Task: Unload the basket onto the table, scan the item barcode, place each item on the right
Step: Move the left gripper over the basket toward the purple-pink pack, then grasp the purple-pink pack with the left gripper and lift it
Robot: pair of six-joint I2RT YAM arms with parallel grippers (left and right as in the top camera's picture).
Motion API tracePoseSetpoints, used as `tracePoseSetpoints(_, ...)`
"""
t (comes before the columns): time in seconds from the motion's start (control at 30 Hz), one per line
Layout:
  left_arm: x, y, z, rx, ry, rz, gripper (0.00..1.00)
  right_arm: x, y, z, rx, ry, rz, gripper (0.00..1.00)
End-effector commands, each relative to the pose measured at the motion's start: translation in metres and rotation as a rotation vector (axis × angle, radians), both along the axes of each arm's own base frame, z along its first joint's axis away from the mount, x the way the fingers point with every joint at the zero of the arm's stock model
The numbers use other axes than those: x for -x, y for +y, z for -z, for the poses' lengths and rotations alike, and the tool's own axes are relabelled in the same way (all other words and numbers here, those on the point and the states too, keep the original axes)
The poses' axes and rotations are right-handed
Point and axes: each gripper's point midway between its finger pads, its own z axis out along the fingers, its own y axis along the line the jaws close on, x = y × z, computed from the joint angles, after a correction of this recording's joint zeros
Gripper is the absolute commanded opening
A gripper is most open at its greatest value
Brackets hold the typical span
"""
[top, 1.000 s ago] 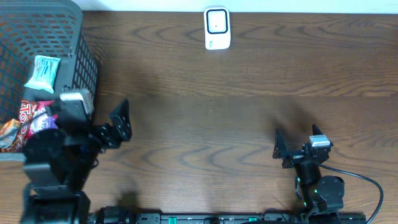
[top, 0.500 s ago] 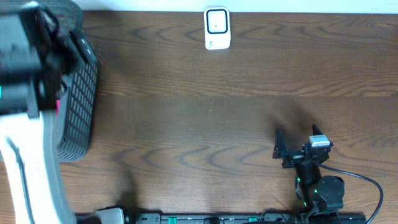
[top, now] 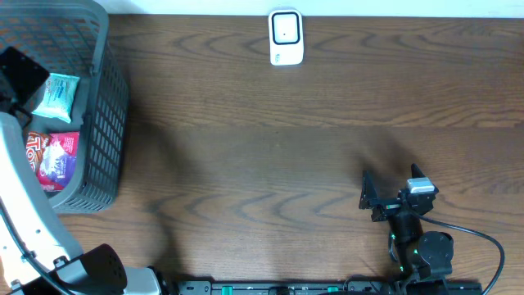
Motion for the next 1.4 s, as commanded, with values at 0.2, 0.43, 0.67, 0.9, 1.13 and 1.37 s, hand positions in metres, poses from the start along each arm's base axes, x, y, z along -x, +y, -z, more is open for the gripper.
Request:
tracePoseSetpoints(0.2,0.009,-0.002,0.073,0.097,0.179,-0.025,0.98,0.0,0.001,0.001,0.005,0.001,-0.003,0.99)
tracePoseSetpoints(0.43,0.006,0.007,0.125,0.116,0.31,-0.022,0.99,0.0,0.001,0.001,0.005,0.001,-0.003,0.99)
tracePoseSetpoints(0.67,-0.007,0.014,0.158,0.112,0.4,0.068,0.99,0.0,0.001,0.001,0.005,0.001,-0.003,0.99)
tracePoseSetpoints(0.9,-0.01,0.016,0.196,0.158,0.485,0.079,0.93,0.0,0.001,0.001,0.005,0.001,-0.003,0.99)
tracePoseSetpoints(1.13,-0.009,0.015,0.238,0.211,0.577,0.083,0.93,0.0,0.001,0.001,0.005,0.001,-0.003,0.99)
tracePoseSetpoints(1.37,-0.004,0.012,0.277,0.262,0.664,0.088,0.92,0.0,0.001,0.001,0.005,0.001,-0.003,0.99)
